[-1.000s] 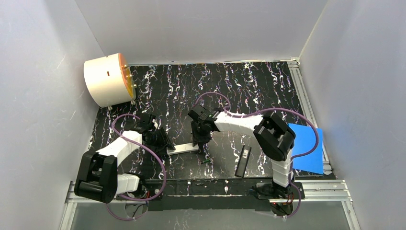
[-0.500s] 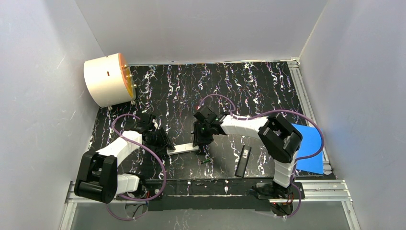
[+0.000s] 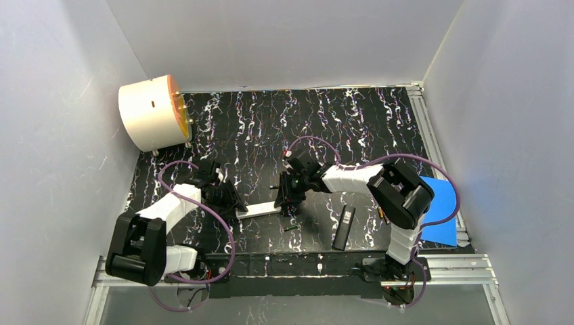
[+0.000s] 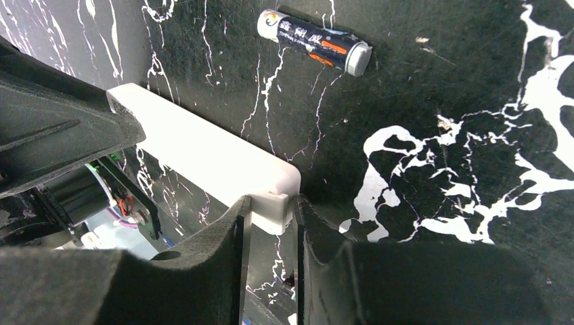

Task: Load the batteries into the remote control

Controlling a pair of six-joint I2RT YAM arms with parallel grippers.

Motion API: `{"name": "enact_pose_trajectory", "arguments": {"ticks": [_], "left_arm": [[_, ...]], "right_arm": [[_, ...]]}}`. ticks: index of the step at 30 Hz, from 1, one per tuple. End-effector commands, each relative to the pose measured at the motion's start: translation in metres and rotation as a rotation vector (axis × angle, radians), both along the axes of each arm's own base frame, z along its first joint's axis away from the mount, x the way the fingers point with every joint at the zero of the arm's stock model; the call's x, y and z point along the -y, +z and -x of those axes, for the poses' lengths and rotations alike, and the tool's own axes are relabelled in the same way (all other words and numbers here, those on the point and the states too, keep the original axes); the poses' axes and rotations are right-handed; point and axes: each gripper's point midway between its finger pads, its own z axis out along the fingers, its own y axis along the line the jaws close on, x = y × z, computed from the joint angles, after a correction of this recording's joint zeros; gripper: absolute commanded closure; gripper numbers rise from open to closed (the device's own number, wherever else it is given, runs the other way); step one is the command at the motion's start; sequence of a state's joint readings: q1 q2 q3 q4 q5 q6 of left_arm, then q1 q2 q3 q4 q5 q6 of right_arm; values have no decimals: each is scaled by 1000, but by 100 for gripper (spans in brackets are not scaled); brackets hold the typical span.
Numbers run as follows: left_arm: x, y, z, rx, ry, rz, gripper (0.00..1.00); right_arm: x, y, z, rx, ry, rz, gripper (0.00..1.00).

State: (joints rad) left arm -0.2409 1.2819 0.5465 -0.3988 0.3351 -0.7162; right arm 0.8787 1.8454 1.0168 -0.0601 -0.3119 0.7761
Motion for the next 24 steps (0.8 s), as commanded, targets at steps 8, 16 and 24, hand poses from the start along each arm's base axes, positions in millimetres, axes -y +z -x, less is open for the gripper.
{"name": "enact_pose_trajectory", "arguments": {"ticks": [8,16,24], "left_arm": [[15,-35,23,-86,-27,37,63],[24,-34,25,-95,4,97,64],[29,-26,19,-79,26,131,65]], "right_arm": [[23,-84,59,-80,91,353,74],[5,-90,79,-10,92,475,65],[22,-96,79,66,-32,523,49]]}}
